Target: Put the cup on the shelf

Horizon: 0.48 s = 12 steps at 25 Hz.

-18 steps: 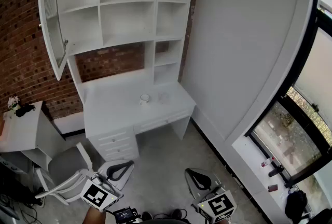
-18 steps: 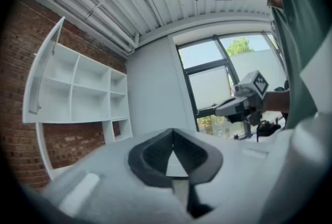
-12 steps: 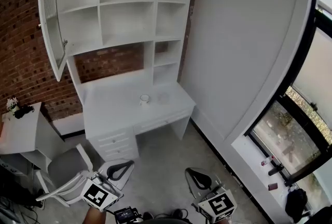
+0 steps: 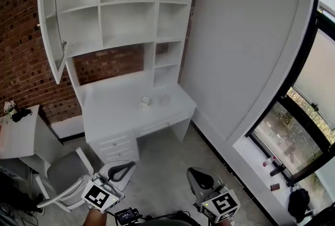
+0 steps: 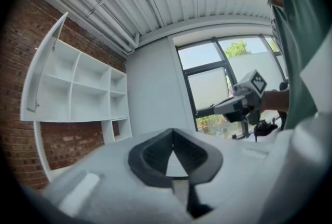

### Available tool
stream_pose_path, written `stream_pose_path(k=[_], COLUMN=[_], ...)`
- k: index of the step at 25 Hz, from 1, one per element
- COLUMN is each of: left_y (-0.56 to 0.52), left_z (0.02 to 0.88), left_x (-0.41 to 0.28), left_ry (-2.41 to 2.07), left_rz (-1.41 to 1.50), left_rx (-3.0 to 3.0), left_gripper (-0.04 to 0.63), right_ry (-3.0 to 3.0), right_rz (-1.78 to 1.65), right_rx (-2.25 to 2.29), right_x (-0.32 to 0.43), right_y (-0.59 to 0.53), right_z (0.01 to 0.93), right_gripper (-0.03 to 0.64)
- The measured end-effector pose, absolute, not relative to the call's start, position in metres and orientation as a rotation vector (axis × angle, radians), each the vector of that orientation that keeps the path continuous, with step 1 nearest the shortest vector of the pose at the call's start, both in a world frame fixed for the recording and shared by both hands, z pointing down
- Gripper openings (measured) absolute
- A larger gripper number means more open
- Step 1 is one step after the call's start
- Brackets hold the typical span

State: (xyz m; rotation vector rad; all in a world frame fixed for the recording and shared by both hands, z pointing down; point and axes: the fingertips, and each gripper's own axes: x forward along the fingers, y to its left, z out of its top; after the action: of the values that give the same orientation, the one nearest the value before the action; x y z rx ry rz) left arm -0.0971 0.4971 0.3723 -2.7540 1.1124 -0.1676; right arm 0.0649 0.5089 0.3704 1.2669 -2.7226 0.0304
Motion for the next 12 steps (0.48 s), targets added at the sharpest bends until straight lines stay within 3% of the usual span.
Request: stream_pose_path(k=[12], left_y=[0.443], left_z=[0.388], left_x=[-0.086], left_ry=[1.141], left_rz=[-0.192], left_rx=[-2.773], left_gripper=[0.002], right_ry=[-2.718], right_rz=[0.05], right_rx=[1.279], right_x=[0.082], right_y=[0.44], right_z=[0.38], right_gripper=[0.008])
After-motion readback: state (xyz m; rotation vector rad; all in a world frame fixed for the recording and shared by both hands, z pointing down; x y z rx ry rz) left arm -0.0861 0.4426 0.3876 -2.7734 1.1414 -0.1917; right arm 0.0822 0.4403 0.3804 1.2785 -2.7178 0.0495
